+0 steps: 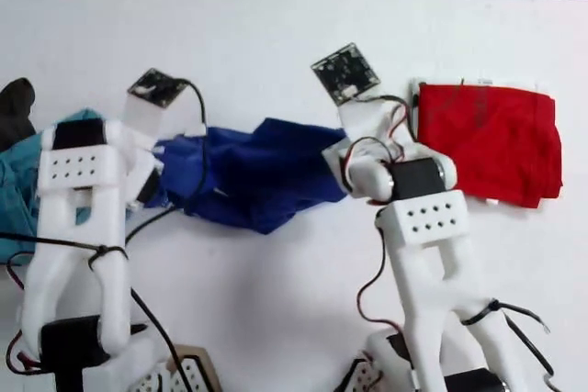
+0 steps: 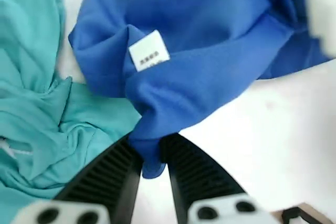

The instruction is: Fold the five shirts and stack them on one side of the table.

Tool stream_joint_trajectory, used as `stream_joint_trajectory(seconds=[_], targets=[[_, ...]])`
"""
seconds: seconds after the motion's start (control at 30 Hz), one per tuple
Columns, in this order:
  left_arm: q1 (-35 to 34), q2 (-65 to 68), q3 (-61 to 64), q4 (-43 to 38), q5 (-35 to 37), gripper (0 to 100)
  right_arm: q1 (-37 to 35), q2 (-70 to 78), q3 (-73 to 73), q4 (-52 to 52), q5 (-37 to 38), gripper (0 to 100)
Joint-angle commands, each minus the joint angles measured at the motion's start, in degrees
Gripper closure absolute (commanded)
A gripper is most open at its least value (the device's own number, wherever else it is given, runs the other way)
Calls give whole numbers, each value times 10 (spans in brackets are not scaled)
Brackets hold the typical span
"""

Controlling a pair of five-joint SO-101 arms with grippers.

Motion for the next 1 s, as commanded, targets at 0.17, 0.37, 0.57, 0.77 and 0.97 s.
stream_joint_trajectory(seconds=[0.17,0.37,0.57,0.77,0.97], targets=[[-18,-28,9,7,-5,792,87,-27,-29,0,70,979],[-107,-58,-76,33,-66,801,115,-23,-29,-2,78,979],[-139,-57,-81,32,-109,801,151,-27,-30,-2,88,979],[-120,-57,-14,-3,-110,801,201,-27,-30,-15,122,979],[16,-58,92,-15,-100,804,215,-27,-25,-22,122,979]])
